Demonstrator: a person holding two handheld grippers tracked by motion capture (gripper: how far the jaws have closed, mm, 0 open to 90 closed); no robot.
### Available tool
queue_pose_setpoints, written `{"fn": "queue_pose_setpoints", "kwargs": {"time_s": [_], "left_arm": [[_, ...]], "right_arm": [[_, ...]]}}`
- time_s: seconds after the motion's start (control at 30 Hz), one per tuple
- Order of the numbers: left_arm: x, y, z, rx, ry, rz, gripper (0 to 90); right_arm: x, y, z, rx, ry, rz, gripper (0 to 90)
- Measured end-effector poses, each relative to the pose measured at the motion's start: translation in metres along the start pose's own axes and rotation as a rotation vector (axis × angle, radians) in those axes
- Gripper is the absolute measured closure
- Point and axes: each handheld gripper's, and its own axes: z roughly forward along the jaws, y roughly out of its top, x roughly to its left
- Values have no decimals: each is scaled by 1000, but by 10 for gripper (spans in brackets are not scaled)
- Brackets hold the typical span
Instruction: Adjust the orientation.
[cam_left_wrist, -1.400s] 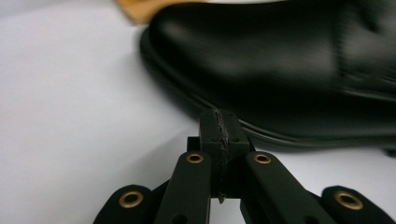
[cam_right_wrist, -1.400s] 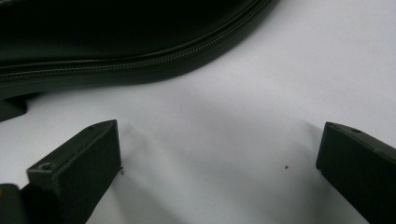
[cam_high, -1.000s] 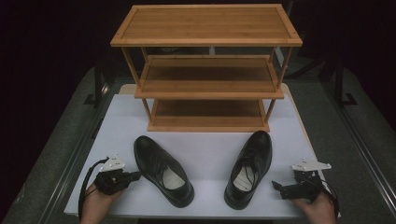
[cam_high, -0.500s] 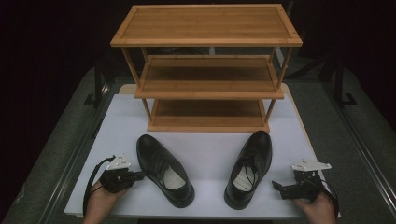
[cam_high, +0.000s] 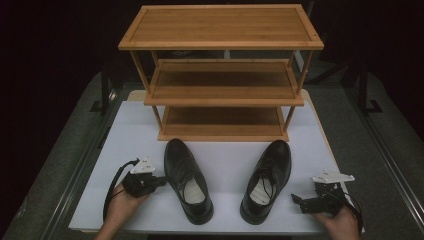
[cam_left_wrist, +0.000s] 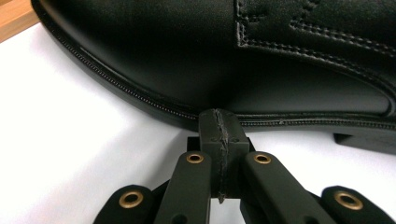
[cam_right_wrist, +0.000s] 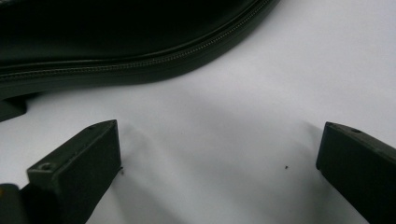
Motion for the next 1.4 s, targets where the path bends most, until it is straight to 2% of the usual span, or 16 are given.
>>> {"fn": "queue_pose_setpoints", "kwargs": {"time_s": [0.33, 0.4, 0.67, 0.93, 1.07, 1.13, 1.23, 1.33, 1.4], "left_arm": [[1, 23, 20, 2, -20, 30, 900], [2, 26, 24, -10, -32, 19, 900], [1, 37, 34, -17, -35, 28, 900], [3, 37, 33, -18, -41, 28, 900], [4, 35, 24, -33, -43, 21, 897], [6, 33, 19, -36, -40, 12, 829], [8, 30, 14, -44, -32, 8, 791], [10, 24, 4, -41, -2, -3, 603], [11, 19, -2, -40, -1, -12, 501]], "right_arm": [[0, 0, 0, -2, 0, 0, 0], [0, 0, 0, -2, 0, 0, 0], [0, 0, 0, -3, 0, 0, 0], [0, 0, 0, -2, 0, 0, 0], [0, 0, 0, -3, 0, 0, 0], [0, 0, 0, -2, 0, 0, 0], [0, 0, 0, -3, 0, 0, 0], [0, 0, 0, -2, 0, 1, 0], [0, 0, 0, -3, 0, -3, 0]]}}
